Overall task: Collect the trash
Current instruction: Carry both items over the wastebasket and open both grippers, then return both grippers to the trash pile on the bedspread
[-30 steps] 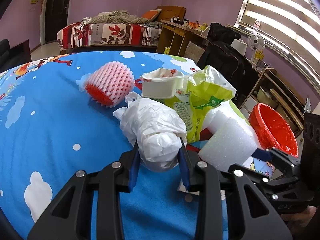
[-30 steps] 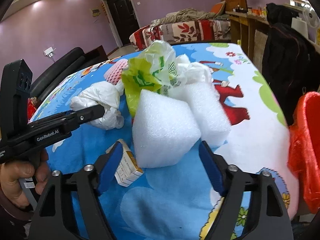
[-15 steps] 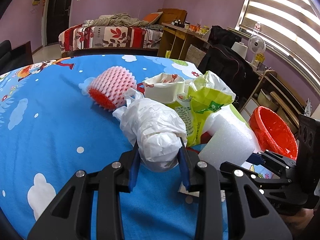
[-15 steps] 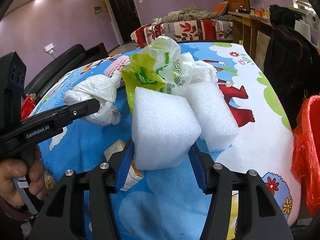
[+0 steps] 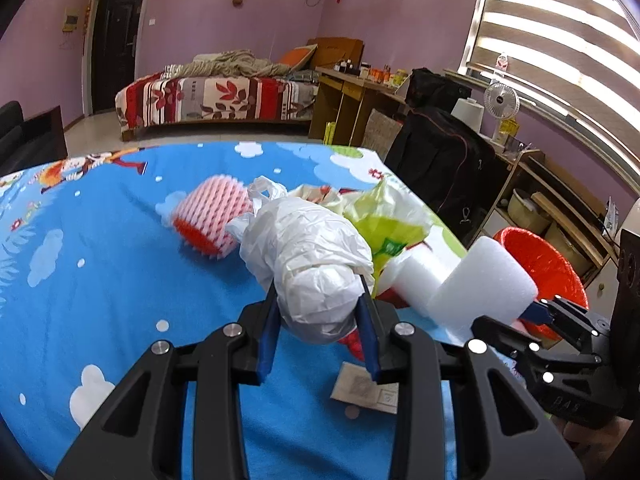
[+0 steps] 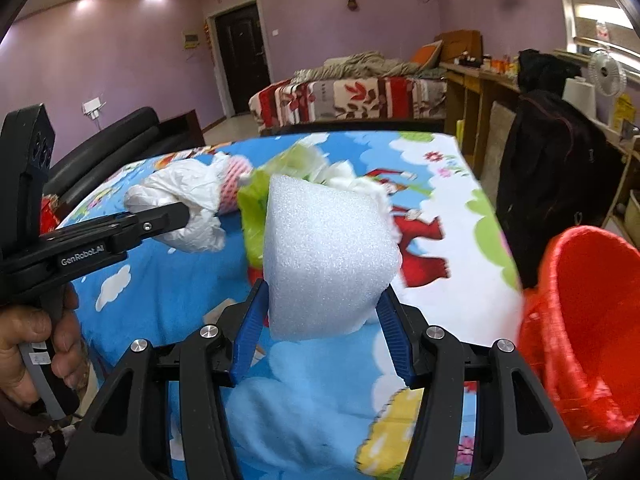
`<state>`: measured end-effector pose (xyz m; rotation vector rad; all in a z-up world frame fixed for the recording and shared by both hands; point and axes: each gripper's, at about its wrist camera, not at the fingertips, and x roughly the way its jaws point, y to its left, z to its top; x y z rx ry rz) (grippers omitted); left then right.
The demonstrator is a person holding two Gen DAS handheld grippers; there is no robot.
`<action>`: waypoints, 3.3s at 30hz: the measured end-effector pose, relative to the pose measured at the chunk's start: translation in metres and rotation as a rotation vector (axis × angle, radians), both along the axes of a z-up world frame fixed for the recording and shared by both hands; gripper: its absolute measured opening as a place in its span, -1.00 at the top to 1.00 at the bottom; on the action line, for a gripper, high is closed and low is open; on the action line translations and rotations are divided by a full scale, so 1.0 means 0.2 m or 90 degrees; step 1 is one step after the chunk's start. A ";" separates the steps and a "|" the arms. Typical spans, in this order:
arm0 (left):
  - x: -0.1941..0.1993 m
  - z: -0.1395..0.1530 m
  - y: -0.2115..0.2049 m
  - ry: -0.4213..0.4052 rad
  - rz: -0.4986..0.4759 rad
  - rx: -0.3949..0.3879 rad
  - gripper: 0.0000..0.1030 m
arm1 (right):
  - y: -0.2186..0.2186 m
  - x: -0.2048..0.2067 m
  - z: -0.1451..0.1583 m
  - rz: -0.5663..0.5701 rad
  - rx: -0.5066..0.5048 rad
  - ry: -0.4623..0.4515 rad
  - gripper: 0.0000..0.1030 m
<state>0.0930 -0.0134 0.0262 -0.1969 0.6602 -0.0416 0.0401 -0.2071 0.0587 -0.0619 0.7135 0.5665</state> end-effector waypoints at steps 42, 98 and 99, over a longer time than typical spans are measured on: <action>0.19 0.26 -0.75 -0.057 -0.202 0.050 0.34 | -0.93 0.06 0.17 -0.266 -0.022 -0.063 -0.03; 0.27 0.23 -1.24 -0.056 -0.341 0.028 -0.15 | -1.29 0.02 0.17 -0.347 -0.003 -0.067 -0.45; 0.26 0.23 -1.23 -0.060 -0.337 0.030 -0.15 | -1.27 0.02 0.17 -0.345 -0.003 -0.066 -0.45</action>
